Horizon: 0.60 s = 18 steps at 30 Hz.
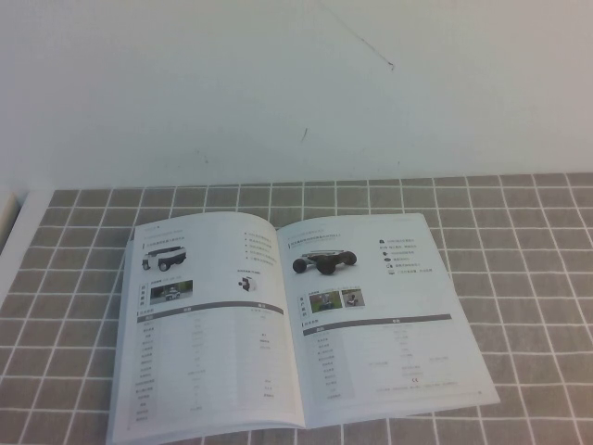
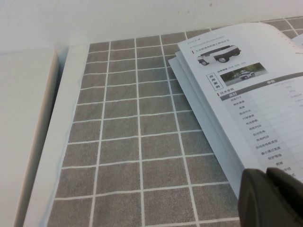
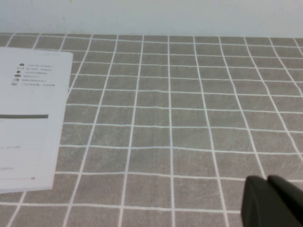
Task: Close book
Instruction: 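Close the open booklet and leave it lying on the table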
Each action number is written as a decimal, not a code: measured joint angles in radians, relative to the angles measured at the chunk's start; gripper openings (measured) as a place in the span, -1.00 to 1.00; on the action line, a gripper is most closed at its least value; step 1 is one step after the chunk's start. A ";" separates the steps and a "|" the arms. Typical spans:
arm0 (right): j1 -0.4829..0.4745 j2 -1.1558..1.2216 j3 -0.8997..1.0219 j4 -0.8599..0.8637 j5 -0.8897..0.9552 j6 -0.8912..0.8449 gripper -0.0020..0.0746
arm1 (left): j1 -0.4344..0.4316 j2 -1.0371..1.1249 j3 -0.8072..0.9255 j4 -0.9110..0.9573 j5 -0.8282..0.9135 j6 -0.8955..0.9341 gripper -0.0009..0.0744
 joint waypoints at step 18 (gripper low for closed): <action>0.000 0.000 0.000 0.000 0.000 0.000 -0.95 | 0.000 0.000 0.000 0.017 -0.010 0.000 -0.99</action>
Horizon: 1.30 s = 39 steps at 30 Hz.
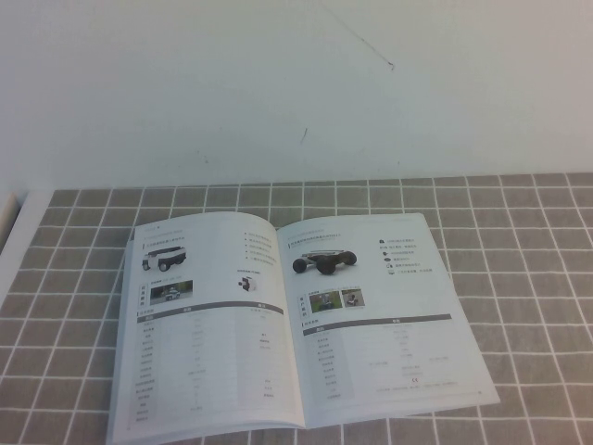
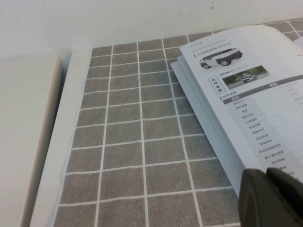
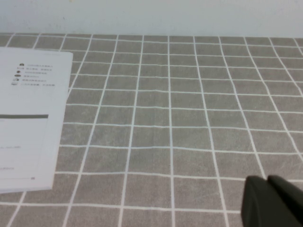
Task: Close book
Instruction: 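Close the open booklet and leave it lying on the table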
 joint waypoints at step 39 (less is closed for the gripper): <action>0.000 0.000 0.008 -0.143 -1.187 0.044 -0.95 | 0.000 0.000 0.006 0.075 -0.806 0.031 -0.98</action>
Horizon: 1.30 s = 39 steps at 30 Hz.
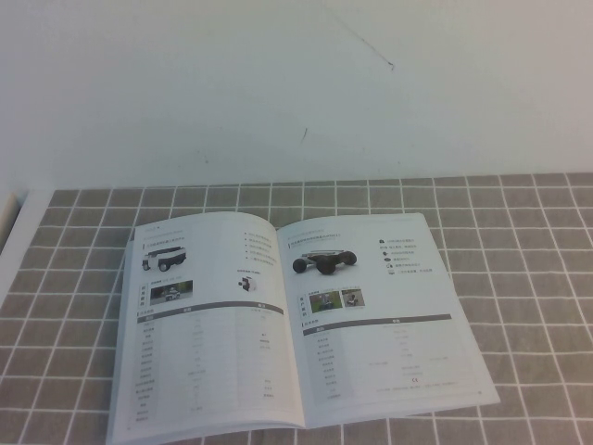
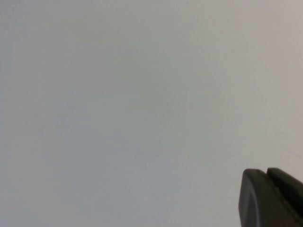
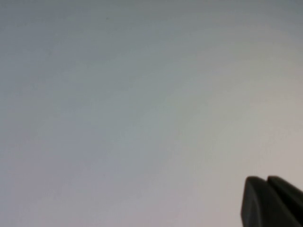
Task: Close book
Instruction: 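Close the open booklet and leave it lying on the table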
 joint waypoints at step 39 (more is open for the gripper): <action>0.000 0.545 -0.451 0.054 0.948 0.194 -0.95 | 0.000 0.100 -0.285 -0.134 0.485 0.057 -0.98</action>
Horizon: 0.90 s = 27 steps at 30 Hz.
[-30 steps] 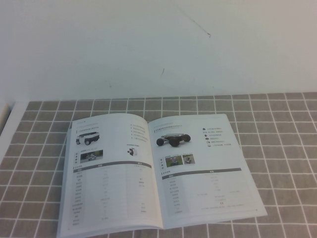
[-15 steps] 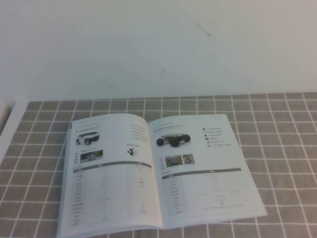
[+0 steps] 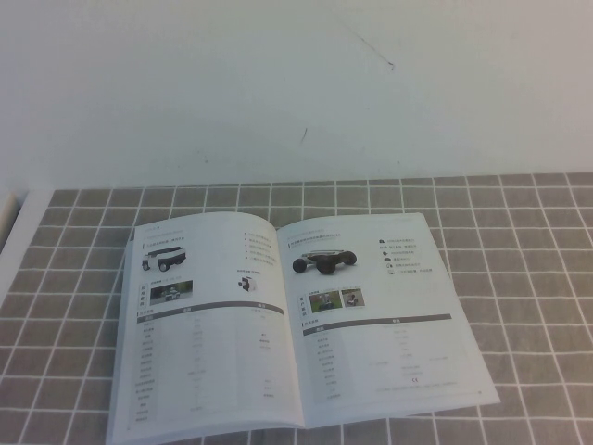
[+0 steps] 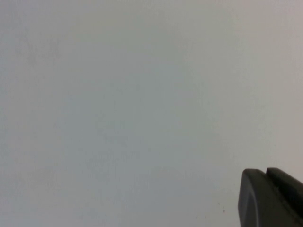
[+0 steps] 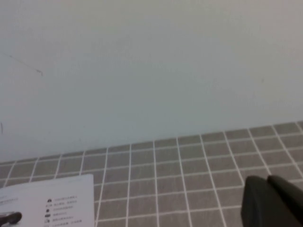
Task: Close book
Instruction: 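Close the open booklet and leave it lying on the table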
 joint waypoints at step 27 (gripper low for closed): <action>0.000 0.837 -0.469 0.507 0.465 -0.774 -0.95 | 0.000 0.603 -0.004 -0.268 -0.006 -0.305 -0.99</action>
